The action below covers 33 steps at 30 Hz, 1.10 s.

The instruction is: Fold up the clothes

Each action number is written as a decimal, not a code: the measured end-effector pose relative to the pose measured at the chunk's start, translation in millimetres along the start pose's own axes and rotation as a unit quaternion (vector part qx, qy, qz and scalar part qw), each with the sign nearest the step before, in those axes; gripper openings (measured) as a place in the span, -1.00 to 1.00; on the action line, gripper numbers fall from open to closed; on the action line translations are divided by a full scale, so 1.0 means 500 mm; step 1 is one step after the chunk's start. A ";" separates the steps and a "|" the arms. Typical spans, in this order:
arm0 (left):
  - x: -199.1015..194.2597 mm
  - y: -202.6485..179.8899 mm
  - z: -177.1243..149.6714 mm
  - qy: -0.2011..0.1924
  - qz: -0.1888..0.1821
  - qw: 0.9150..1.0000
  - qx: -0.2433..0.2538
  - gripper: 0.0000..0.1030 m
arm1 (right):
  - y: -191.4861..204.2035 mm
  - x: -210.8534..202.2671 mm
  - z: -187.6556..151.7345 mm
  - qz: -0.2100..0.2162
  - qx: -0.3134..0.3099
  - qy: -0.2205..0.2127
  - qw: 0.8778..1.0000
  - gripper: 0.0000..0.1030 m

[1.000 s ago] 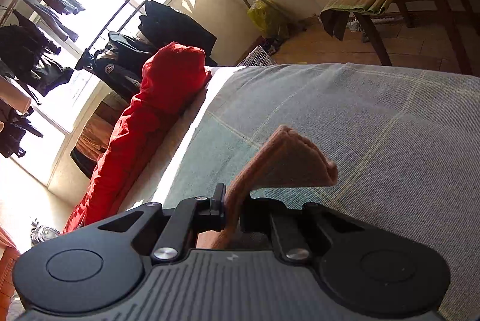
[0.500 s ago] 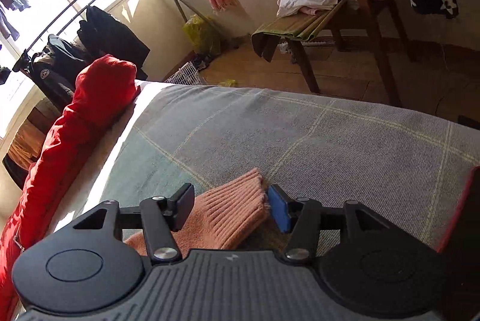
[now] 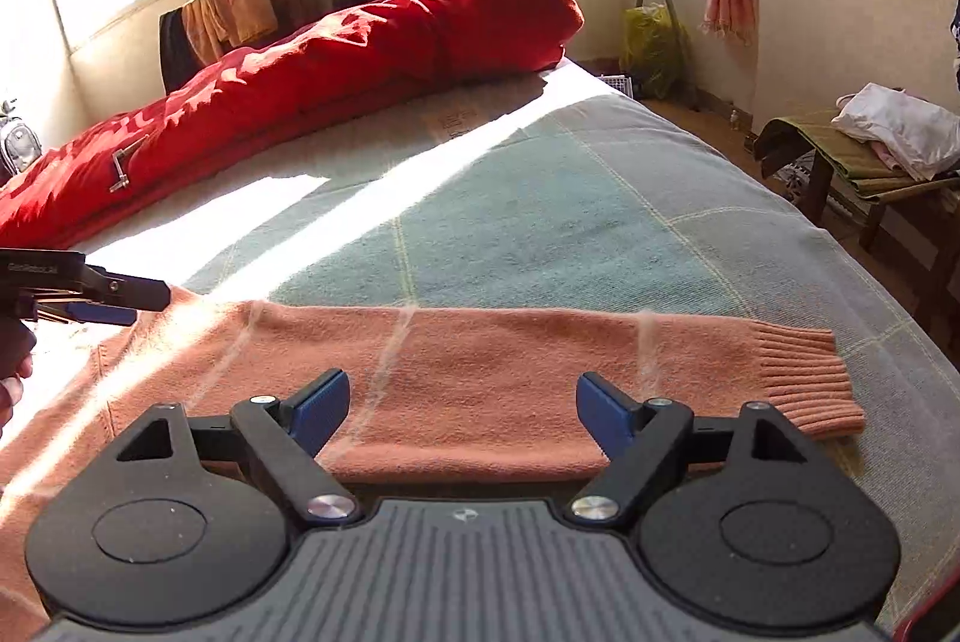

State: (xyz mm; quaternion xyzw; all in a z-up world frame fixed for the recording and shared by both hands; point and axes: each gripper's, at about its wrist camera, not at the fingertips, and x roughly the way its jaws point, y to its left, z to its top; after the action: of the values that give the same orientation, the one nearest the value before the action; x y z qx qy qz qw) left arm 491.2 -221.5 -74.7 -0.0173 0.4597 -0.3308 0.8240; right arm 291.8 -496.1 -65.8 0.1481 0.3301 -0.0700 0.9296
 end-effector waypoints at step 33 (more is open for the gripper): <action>-0.021 0.048 0.052 -0.035 -0.011 0.998 -0.058 0.95 | -0.046 -0.054 -0.051 0.004 0.072 -0.012 0.997 0.81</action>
State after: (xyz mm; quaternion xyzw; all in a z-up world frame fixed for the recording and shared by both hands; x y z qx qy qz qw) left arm 520.2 -204.0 -60.0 -0.0822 0.4490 -0.3120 0.8332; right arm 250.8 -508.6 -73.0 0.2155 0.3127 -0.0917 0.9205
